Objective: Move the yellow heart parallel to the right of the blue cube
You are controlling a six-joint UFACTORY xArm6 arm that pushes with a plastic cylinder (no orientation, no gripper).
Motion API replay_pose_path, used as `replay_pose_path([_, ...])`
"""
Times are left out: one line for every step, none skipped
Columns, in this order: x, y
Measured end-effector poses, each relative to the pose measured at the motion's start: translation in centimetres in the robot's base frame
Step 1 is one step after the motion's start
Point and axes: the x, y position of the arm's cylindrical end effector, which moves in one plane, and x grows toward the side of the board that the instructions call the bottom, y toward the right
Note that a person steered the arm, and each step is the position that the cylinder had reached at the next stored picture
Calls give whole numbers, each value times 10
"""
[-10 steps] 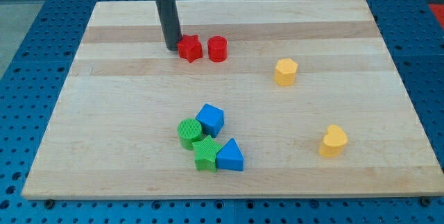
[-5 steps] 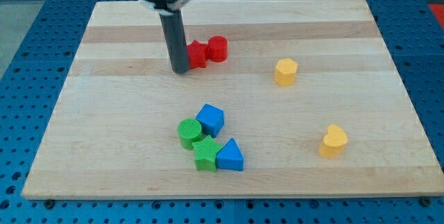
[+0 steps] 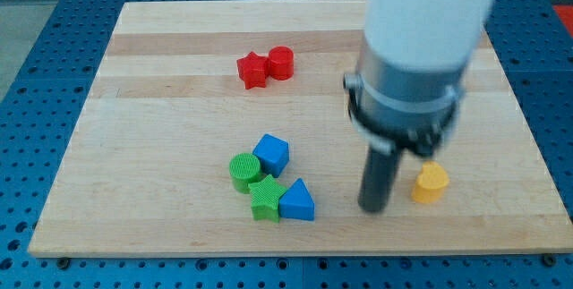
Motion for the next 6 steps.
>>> replay_pose_path([20,5])
replay_pose_path([17,73])
replay_pose_path([13,112])
replay_pose_path([13,108])
replay_pose_path([7,94])
replay_pose_path([-35,83])
